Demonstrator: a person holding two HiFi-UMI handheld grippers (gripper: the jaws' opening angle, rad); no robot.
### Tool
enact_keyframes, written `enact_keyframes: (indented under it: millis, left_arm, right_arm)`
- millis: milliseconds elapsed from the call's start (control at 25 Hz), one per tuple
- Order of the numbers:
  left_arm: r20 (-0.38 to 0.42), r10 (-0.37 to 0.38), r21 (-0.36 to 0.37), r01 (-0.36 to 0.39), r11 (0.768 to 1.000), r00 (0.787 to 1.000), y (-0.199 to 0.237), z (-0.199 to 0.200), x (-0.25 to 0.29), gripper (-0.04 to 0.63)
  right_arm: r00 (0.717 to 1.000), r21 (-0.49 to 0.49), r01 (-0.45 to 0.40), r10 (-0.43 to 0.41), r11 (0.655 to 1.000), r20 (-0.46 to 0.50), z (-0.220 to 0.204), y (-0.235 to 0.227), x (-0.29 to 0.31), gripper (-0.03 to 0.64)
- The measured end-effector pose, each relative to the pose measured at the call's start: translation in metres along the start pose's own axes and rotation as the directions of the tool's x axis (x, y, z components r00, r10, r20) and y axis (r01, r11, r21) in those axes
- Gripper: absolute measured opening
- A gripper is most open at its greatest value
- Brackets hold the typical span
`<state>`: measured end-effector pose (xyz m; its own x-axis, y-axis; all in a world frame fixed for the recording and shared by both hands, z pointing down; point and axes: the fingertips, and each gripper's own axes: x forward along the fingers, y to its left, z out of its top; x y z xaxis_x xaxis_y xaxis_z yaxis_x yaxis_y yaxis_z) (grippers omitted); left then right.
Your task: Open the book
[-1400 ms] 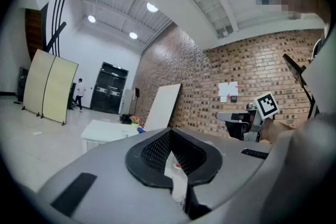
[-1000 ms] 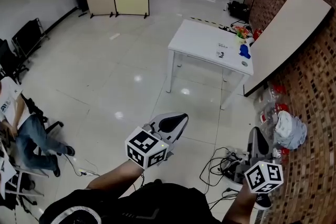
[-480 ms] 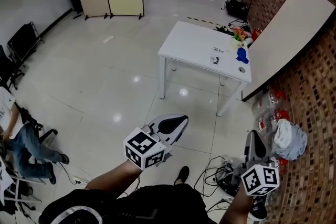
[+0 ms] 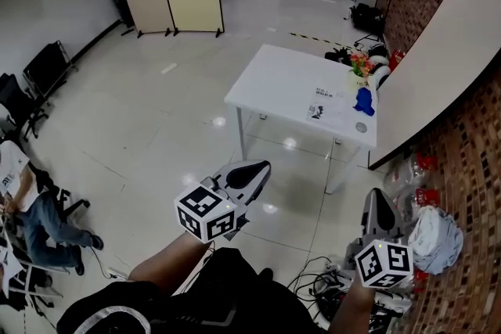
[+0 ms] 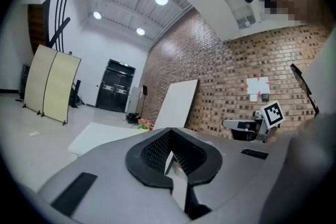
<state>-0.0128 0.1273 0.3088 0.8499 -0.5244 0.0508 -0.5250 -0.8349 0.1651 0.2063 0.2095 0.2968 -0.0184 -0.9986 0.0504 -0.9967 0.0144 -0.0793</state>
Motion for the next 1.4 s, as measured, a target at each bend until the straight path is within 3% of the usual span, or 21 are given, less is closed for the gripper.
enact_keyframes:
  millis: [280, 440, 680, 1080, 1280, 1400]
  left_arm:
    - [-0.014, 0.043, 0.009, -0.043, 0.999, 0.999, 0.049, 0.002, 0.071, -0.005]
    - [0.002, 0.065, 0.081, -0.065, 0.995, 0.998, 0.089, 0.010, 0.109, -0.005]
    - [0.002, -0.023, 0.071, 0.022, 0.997, 1.000, 0.150, 0.029, 0.169, -0.005]
    - [-0.002, -0.074, 0.056, 0.074, 0.996, 0.997, 0.233, 0.041, 0.259, -0.005]
    - [-0.015, -0.055, 0.071, 0.055, 0.996, 0.998, 0.265, 0.037, 0.315, -0.005]
    - [-0.017, -0.018, 0.063, 0.019, 0.998, 1.000, 0.285, 0.034, 0.353, -0.005]
  right_arm:
    - [0.999, -0.010, -0.046, 0.045, 0.999, -0.021, -0.006, -0.034, 0.081, 0.003]
    - [0.995, -0.011, -0.088, 0.087, 0.996, -0.040, -0.006, -0.038, 0.133, 0.003]
    - [0.998, -0.007, -0.045, 0.044, 0.999, -0.054, 0.003, -0.052, 0.223, 0.003]
    - [0.996, 0.021, -0.017, 0.019, 1.000, -0.087, 0.006, -0.083, 0.343, 0.003]
    - [0.983, -0.009, -0.037, 0.035, 0.999, -0.180, -0.014, -0.122, 0.403, 0.003]
    - [0.982, -0.001, -0.059, 0.058, 0.998, -0.182, -0.020, -0.150, 0.436, 0.005]
